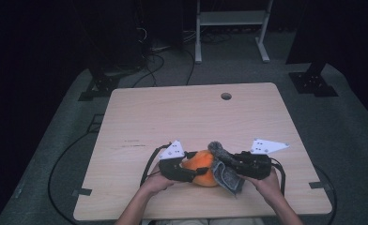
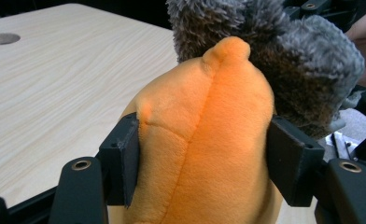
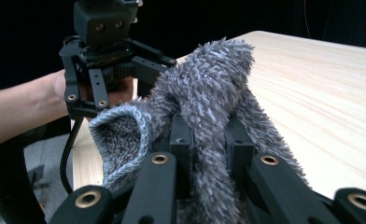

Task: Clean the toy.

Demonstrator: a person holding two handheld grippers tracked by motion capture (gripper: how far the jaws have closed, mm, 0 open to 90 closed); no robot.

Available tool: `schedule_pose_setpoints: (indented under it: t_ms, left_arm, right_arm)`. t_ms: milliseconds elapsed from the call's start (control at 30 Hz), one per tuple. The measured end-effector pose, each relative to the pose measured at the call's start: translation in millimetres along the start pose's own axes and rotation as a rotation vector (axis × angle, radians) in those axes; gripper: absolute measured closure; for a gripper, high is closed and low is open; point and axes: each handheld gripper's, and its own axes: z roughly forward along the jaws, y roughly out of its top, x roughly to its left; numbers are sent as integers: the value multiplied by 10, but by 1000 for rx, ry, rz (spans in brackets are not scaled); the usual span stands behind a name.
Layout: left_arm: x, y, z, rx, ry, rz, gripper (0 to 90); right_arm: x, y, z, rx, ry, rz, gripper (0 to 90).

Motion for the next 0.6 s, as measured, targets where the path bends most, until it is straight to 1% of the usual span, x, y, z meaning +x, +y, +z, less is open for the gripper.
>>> schedule_pose_setpoints:
  t_ms: [33, 67, 100, 167, 233, 267, 300, 367, 433, 467, 500, 533, 567, 600]
  left_arm:
    - [7, -2, -2, -2, 0, -1, 335]
    - [12, -2, -7, -2, -2, 0, 321]
    - [15, -5, -12, -3, -15, 7, 291]
    - [24, -11, -39, -19, -45, 0, 210]
    - [31, -13, -94, -38, -70, 11, 172]
    - [35, -11, -112, -33, -76, 18, 151]
    - [33, -12, -122, -25, -74, 30, 133]
    - [19, -26, -111, 4, -58, 73, 118]
    - [-3, -46, -50, 36, -20, 106, 112]
    - [-10, -60, 1, 53, 7, 117, 110]
    - [-11, -79, 56, 71, 21, 115, 104]
    - [-11, -106, 103, 64, 22, 98, 92]
    - [-17, -127, 133, 45, 35, 90, 98]
    - [-32, -133, 137, 27, 44, 98, 140]
  right_arm:
    - [-15, -10, 4, 1, -4, 2, 768]
    - [-25, -20, 3, 8, -19, 1, 768]
    - [-42, -37, 6, 12, -27, 0, 768]
    - [-75, -69, 11, 15, -30, 15, 768]
    - [-106, -89, 6, 16, -44, 19, 768]
    - [-122, -97, -4, 13, -48, 30, 767]
    - [-138, -106, -16, 12, -57, 34, 767]
    - [-176, -130, -39, 6, -69, 46, 767]
    - [-207, -148, -65, 4, -81, 62, 767]
    - [-220, -157, -73, 1, -80, 69, 767]
    - [-227, -164, -74, -3, -80, 71, 767]
    - [-228, -167, -75, -2, -84, 71, 766]
    - [-228, -168, -73, -1, -92, 68, 766]
    - [-223, -168, -75, 0, -110, 64, 767]
